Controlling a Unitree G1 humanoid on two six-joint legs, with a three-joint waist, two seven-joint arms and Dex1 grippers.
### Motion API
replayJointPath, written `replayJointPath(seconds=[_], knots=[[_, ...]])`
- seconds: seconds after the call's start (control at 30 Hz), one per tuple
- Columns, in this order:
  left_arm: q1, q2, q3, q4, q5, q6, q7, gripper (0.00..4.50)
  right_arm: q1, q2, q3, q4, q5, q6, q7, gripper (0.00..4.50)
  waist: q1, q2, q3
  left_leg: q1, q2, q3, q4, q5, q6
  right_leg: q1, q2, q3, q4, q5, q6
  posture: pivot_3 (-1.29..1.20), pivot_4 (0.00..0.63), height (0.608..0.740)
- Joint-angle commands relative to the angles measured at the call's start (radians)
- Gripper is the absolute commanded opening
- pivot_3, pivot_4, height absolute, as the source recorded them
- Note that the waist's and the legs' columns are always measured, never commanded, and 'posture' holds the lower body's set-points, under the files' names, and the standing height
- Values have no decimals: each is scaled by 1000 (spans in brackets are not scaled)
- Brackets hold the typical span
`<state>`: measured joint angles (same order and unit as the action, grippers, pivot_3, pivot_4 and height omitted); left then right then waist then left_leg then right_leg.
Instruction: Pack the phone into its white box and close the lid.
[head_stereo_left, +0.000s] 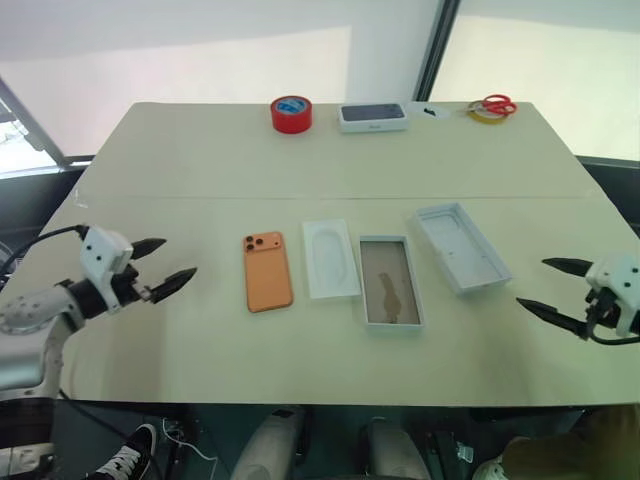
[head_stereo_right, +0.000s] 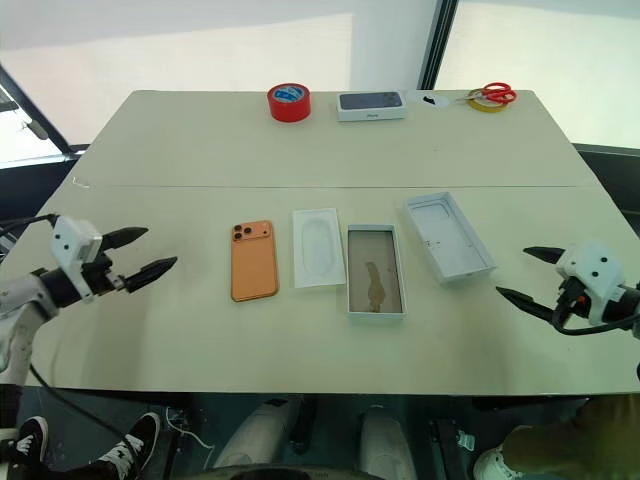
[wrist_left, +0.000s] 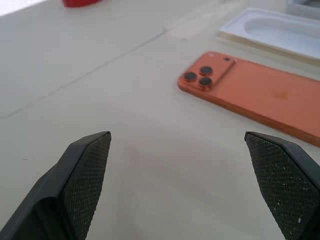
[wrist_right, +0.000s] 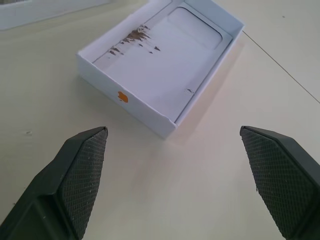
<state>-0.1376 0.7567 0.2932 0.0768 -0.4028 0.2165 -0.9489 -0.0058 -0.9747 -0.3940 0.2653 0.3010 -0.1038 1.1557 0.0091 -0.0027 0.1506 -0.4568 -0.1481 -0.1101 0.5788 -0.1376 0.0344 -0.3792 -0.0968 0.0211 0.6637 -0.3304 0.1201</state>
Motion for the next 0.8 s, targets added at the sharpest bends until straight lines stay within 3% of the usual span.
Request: replayJointPath(seconds=[0.03, 0.23, 0.37, 0.47, 0.53, 0.73, 0.8], knots=[[-50, -38, -45, -106, -29, 115, 72, 4500, -32, 5, 23, -124, 28, 25, -10, 4434, 0, 0, 0, 0, 0, 0, 0, 0, 0, 0, 0, 0, 0, 0, 0, 0, 150, 736], [-146, -146, -194, -254, -29, 401, 235, 4500, -113, 51, 146, -340, 41, 103, -40, 4434, 0, 0, 0, 0, 0, 0, 1, 0, 0, 0, 0, 0, 0, 2, 3, 0, 150, 736], [-237, -255, -205, -243, -126, 621, 329, 4500, -175, 80, 211, -387, 28, 137, -65, 4434, 3, -1, 0, 0, 0, 0, 1, 0, 0, 1, 0, 0, 0, 2, 4, 0, 150, 736], [-271, -266, -263, -248, -104, 691, 344, 4500, -189, 90, 236, -391, 19, 140, -71, 4434, 5, -2, 1, 0, 0, -1, 3, 0, 0, 2, 1, -2, 0, 2, 4, 0, 150, 736], [-292, -292, -254, -237, -117, 738, 374, 4500, -193, 88, 244, -389, 11, 135, -68, 4434, 3, -2, 1, 0, 0, -1, 3, 0, 0, 2, 0, -2, 0, 2, 4, 0, 150, 736], [-394, -500, -140, -156, -229, 930, 523, 4500, -222, 90, 253, -373, 16, 143, -71, 4434, 4, -2, 1, 0, 0, -3, 7, 0, 0, 4, 1, -4, 0, 2, 4, 0, 150, 736], [-404, -519, -135, -152, -239, 960, 534, 4500, -229, 93, 257, -372, 15, 146, -74, 4434, 3, -2, 1, 0, 0, -2, 8, 0, 0, 5, 1, -4, 0, 2, 4, 0, 150, 736]])
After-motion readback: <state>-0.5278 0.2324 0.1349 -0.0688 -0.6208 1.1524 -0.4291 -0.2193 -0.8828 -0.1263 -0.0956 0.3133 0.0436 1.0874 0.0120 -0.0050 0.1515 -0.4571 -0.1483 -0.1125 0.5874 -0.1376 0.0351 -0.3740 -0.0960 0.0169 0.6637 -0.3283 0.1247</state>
